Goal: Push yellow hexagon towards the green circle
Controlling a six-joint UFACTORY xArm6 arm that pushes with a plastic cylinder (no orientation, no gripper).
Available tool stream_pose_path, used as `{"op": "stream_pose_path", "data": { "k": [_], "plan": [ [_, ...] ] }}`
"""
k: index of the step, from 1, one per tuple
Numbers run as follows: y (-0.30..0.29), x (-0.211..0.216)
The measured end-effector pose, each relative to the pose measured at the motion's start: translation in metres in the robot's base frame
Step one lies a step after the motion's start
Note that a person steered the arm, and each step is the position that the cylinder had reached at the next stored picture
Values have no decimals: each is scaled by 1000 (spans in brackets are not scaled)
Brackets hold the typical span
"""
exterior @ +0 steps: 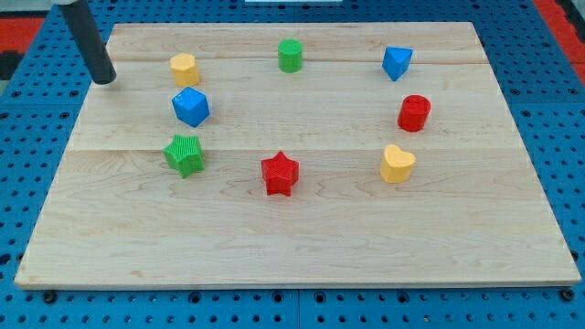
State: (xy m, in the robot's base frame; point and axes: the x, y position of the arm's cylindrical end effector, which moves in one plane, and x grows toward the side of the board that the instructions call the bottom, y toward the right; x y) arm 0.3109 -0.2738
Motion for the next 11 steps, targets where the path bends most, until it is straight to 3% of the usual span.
{"op": "stream_pose_path", "data": {
  "k": [2, 6, 11],
  "plan": [
    [-18, 2],
    [106, -11],
    [132, -50]
  ]
}}
